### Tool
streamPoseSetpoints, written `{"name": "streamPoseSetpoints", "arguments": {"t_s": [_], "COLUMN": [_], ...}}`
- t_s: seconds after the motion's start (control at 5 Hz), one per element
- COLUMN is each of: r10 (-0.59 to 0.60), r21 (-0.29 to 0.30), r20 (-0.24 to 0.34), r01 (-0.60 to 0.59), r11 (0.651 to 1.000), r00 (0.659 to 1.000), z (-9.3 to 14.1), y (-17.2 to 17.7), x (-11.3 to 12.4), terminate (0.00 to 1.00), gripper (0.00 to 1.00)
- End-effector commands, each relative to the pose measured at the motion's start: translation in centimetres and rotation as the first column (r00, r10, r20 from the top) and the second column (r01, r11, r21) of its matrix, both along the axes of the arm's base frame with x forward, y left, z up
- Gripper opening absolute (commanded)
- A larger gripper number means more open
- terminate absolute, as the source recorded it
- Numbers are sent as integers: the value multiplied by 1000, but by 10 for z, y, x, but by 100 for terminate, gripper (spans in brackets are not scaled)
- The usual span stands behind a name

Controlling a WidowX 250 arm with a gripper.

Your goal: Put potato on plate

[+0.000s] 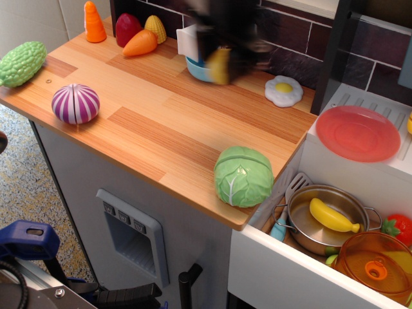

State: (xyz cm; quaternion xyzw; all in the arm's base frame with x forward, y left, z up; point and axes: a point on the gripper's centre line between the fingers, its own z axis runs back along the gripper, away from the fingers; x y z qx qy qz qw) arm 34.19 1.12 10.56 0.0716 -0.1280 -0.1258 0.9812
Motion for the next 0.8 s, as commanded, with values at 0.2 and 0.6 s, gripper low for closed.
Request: {"name": "streamPoseSetpoints", "arguments": {"t_s": [0.2,0.6], "r10": [125,222], "r21": [-107,-311], "r20": [112,144], "r01": [-113,-169], "r11": [988,935], "r00": [986,964], "z": [-2,-6], "y": [-60,-86], "x": [59,73], "terminate": [0,0], "gripper": [0,0]}}
